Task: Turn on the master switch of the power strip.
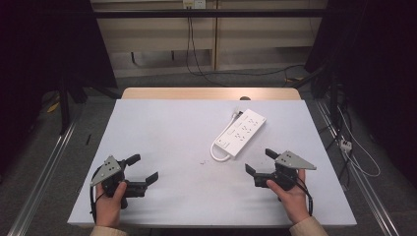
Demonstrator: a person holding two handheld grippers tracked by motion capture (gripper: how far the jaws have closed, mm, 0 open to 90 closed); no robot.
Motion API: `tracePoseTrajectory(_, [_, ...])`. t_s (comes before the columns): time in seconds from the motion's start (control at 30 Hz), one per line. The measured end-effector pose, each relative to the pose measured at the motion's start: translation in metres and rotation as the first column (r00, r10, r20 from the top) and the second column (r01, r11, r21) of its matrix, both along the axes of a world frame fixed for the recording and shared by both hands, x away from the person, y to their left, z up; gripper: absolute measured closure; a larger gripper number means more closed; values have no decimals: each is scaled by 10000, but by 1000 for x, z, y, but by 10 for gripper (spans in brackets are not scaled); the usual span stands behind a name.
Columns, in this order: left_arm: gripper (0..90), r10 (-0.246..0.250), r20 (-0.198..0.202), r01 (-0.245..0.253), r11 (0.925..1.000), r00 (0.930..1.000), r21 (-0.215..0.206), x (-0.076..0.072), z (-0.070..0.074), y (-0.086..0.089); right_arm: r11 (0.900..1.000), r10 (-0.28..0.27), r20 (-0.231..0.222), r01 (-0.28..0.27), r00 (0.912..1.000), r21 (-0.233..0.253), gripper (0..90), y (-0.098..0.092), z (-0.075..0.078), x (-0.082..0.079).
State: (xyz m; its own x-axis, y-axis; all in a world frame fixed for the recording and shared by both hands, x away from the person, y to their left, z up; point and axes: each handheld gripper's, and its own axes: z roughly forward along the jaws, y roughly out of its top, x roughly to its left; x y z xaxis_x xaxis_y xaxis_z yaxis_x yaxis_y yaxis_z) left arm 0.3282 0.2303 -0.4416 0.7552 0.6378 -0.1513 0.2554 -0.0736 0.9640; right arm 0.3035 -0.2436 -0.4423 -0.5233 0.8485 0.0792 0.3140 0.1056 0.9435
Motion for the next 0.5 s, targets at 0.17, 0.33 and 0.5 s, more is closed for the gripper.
tracePoseTrajectory(0.17, [21,-14,2,14,10000,10000,-5,1,0,-1,10000,22,-77,-22,10000,-30,72,1,1,3])
tracePoseTrajectory(0.33, [21,-15,-1,15,10000,10000,-72,1,0,-1,9999,44,-99,-45,9999,-123,84,4,3,9])
tracePoseTrajectory(0.5, [21,15,11,-15,9999,10000,-122,1,1,1,10000,9,-193,-10,9998,-58,85,9,5,18])
